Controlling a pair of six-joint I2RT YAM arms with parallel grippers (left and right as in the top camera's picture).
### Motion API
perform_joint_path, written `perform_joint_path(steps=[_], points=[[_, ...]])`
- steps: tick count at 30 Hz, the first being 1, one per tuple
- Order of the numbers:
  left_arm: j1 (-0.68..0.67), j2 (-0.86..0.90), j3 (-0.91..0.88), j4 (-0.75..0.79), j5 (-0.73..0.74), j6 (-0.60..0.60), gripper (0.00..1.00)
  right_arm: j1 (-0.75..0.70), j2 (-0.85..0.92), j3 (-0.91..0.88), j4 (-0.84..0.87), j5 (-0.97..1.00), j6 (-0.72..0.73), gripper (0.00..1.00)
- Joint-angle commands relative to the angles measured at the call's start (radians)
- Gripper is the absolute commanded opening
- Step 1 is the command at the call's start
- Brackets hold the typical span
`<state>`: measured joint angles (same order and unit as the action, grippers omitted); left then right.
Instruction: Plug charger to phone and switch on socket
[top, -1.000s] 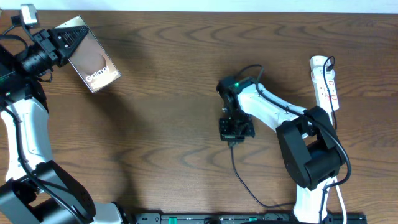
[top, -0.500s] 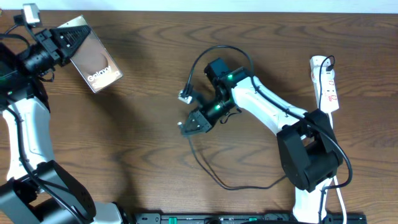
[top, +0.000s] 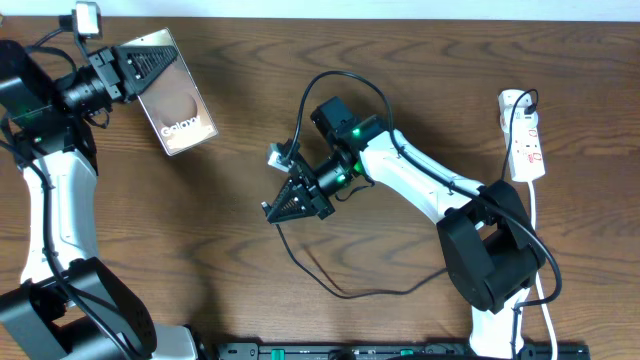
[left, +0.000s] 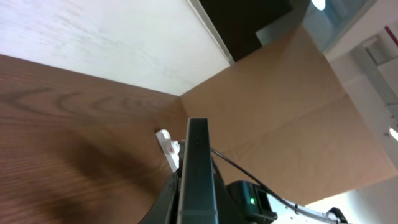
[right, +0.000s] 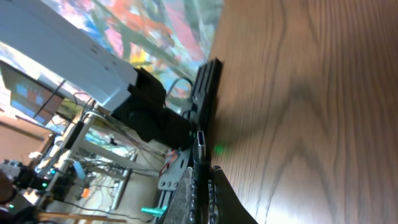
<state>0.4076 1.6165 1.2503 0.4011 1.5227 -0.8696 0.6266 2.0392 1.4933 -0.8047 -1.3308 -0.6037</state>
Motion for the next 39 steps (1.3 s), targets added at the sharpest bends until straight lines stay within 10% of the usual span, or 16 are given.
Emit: perform_joint_path(steps=[1, 14, 39], points=[[-0.01, -0.002, 0.006, 0.008, 0.039, 0.024, 0.07, -0.008, 0.007, 0.026, 0.068, -0.109, 0.064, 0.01], [-0.078, -0.002, 0.006, 0.009, 0.037, 0.032, 0.07, 0.015, 0.007, 0.026, 0.765, -0.146, 0.788, 0.01], [-0.124, -0.002, 0.006, 0.008, 0.037, 0.058, 0.08, 0.046, 0.007, 0.025, 0.97, -0.13, 0.989, 0.01]])
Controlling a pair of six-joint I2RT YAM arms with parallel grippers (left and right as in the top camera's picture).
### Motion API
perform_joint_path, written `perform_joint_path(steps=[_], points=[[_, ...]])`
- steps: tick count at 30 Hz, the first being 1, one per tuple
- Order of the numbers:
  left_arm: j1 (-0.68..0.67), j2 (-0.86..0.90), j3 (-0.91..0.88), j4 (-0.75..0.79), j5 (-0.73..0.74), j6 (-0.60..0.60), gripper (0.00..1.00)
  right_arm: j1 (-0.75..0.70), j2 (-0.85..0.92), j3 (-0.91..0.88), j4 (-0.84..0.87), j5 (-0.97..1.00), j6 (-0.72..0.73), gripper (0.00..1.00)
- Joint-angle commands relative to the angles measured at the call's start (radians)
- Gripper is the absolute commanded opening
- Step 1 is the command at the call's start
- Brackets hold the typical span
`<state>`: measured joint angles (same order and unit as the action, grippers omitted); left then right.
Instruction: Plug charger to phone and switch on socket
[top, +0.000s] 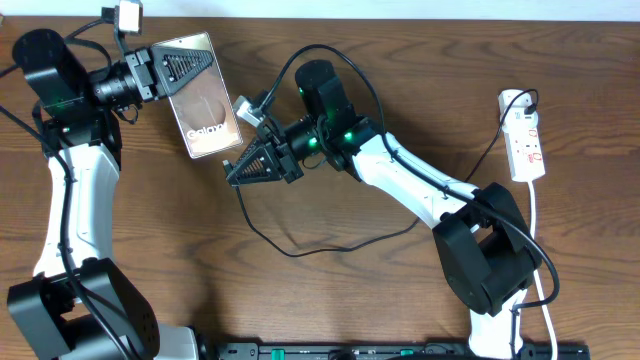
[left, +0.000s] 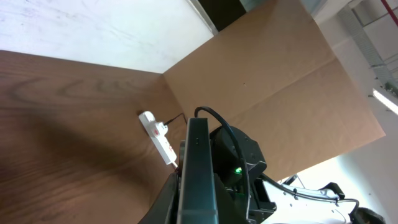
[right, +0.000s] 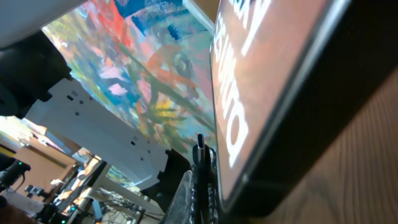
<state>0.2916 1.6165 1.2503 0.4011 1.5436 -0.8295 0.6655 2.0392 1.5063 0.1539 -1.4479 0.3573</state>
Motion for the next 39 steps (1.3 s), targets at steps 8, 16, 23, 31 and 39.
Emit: perform_joint_path(steps=[8, 16, 23, 31, 39], points=[[-0.008, -0.002, 0.006, 0.008, 0.016, 0.018, 0.07, 0.014, 0.007, 0.012, 0.019, 0.049, 0.058, 0.01], [-0.008, -0.002, 0.006, 0.008, 0.017, 0.018, 0.07, 0.017, 0.007, 0.012, 0.029, 0.073, 0.068, 0.01], [-0.008, -0.002, 0.006, 0.008, 0.017, 0.018, 0.07, 0.017, 0.007, 0.012, 0.103, 0.081, 0.131, 0.01], [-0.008, -0.002, 0.006, 0.008, 0.016, 0.025, 0.07, 0.017, 0.007, 0.012, 0.122, 0.08, 0.144, 0.01], [-0.008, -0.002, 0.006, 0.007, 0.017, 0.025, 0.08, 0.017, 0.007, 0.012, 0.122, 0.089, 0.144, 0.01]])
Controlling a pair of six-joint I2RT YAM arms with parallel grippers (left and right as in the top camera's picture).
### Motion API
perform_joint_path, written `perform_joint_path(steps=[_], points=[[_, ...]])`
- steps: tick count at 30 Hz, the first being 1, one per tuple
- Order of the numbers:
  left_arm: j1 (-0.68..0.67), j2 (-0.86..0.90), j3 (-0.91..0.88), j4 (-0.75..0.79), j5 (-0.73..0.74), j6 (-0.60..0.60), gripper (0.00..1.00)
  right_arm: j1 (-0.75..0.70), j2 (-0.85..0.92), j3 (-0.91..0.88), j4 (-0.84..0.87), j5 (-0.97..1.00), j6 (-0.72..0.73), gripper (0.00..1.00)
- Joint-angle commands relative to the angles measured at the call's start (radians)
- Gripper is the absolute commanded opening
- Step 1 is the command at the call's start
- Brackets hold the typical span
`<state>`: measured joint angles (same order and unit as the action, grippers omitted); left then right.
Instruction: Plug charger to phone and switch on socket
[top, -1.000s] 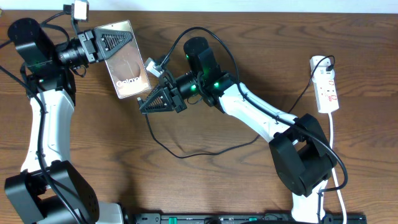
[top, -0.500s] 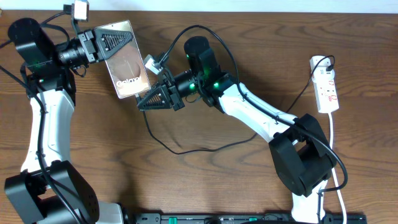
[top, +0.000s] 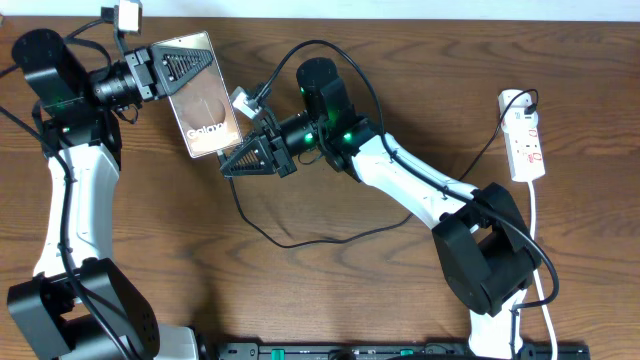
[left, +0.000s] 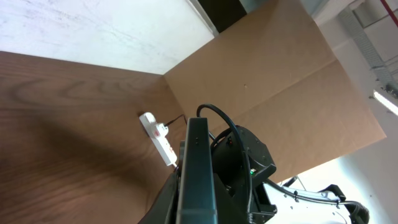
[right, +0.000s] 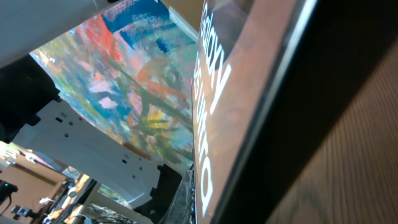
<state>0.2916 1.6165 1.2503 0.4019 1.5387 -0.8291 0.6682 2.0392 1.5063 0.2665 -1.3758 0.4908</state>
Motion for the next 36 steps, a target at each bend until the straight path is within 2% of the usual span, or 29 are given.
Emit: perform_joint_path(steps=[1, 36], points=[[-0.008, -0.002, 0.006, 0.006, 0.022, 0.024, 0.07, 0.014, 0.007, 0.012, 0.008, 0.019, 0.01, 0.01], [-0.008, -0.002, 0.006, 0.003, 0.023, 0.024, 0.07, 0.033, 0.007, 0.012, 0.011, 0.113, 0.034, 0.01]])
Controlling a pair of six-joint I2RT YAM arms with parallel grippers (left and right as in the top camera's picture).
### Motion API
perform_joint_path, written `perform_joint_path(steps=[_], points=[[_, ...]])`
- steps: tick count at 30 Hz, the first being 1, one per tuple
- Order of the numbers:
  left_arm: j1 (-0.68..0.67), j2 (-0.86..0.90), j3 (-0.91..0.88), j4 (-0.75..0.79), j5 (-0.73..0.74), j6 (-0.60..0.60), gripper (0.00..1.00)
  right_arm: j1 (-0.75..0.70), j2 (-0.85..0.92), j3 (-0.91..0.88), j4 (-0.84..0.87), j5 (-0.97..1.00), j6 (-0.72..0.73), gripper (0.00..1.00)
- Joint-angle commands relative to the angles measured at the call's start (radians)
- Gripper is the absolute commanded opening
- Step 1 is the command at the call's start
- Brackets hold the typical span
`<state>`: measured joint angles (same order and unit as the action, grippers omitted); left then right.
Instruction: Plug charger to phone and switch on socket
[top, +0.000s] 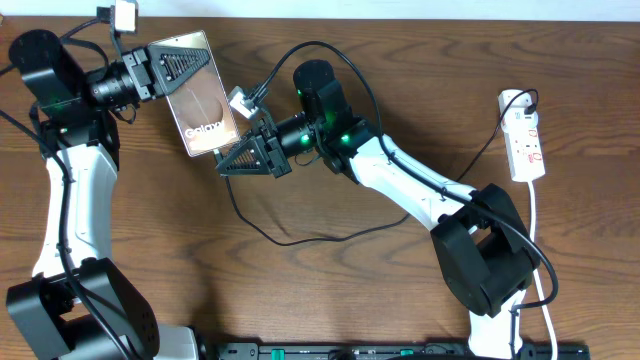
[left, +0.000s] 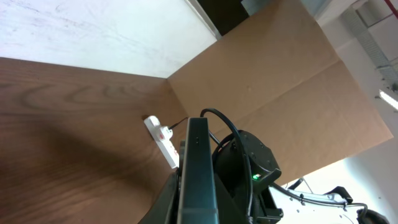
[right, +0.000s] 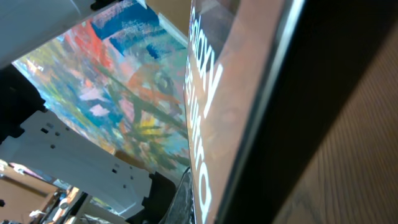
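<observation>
My left gripper (top: 160, 72) is shut on the top end of a phone (top: 198, 102) with "Galaxy" on its screen, held off the table at the upper left. In the left wrist view the phone (left: 197, 168) shows edge-on between the fingers. My right gripper (top: 226, 165) is at the phone's lower end, shut on the charger plug, which is hidden there. The black cable (top: 300, 238) loops from it across the table. The right wrist view is filled by the phone's screen and dark edge (right: 261, 106). The white socket strip (top: 525, 138) lies at the right.
A white cord (top: 543, 262) runs from the socket strip down the right edge. A black rail (top: 380, 351) lies along the front edge. Bare wooden tabletop (top: 200, 260) spreads below the phone and between the arms.
My right gripper has shifted a little to the left, closer against the phone's lower end. The phone's screen fills still more of the right wrist view. The left gripper holds steady.
At first my left gripper held the phone at the far left and my right gripper held the plug mid-table, well apart. Then the phone was further right and the plug just below its lower end. The gap has closed since, and the plug now sits at the phone's lower edge.
</observation>
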<state>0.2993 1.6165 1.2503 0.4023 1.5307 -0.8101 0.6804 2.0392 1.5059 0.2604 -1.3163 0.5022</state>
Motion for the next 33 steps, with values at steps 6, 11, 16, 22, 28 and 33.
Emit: perform_joint_path(steps=[6, 11, 16, 22, 28, 33], points=[[-0.016, -0.002, 0.006, 0.003, 0.033, 0.006, 0.07, 0.021, 0.007, 0.013, 0.021, 0.062, 0.038, 0.01], [-0.016, -0.002, 0.006, 0.003, 0.034, 0.006, 0.07, 0.021, 0.007, 0.013, 0.039, 0.061, 0.044, 0.01], [-0.016, -0.002, 0.006, 0.003, 0.04, 0.006, 0.07, 0.021, 0.007, 0.013, 0.039, 0.056, 0.043, 0.01], [-0.016, -0.002, 0.006, 0.003, 0.04, 0.013, 0.07, 0.019, 0.007, 0.013, 0.039, 0.045, 0.044, 0.01], [-0.016, -0.002, 0.006, 0.003, 0.04, 0.013, 0.07, 0.004, 0.007, 0.013, 0.039, 0.038, 0.047, 0.01], [-0.016, -0.002, 0.006, 0.003, 0.04, 0.014, 0.08, 0.0, 0.007, 0.013, 0.039, 0.032, 0.051, 0.01]])
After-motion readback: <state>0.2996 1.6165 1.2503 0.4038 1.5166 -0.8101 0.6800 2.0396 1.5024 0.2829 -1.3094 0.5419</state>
